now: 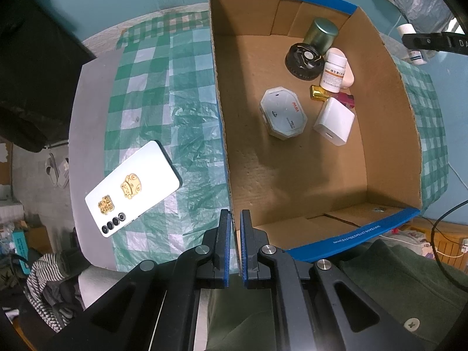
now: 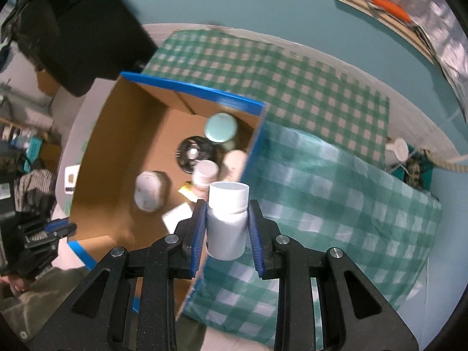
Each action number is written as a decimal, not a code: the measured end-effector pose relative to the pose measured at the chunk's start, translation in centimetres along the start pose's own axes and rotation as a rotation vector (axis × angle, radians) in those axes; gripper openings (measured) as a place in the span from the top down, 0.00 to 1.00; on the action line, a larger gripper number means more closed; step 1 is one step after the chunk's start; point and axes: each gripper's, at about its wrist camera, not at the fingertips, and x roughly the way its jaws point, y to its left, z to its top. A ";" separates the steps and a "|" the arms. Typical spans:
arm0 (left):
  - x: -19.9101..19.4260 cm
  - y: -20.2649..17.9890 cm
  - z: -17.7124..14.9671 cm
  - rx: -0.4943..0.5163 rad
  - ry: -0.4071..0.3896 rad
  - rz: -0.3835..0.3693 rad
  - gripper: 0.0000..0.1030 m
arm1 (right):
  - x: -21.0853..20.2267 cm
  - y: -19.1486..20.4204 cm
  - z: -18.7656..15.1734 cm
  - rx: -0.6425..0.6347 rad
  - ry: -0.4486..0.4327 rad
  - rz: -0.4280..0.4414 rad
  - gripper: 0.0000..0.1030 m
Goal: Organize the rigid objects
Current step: 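Carry the white pill bottle with the right gripper into the box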
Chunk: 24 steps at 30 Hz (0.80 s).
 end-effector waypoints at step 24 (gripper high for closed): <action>0.2 0.4 0.6 -0.008 0.000 0.001 0.94 | 5.4 5.5 -0.2 -0.192 0.136 -0.032 0.74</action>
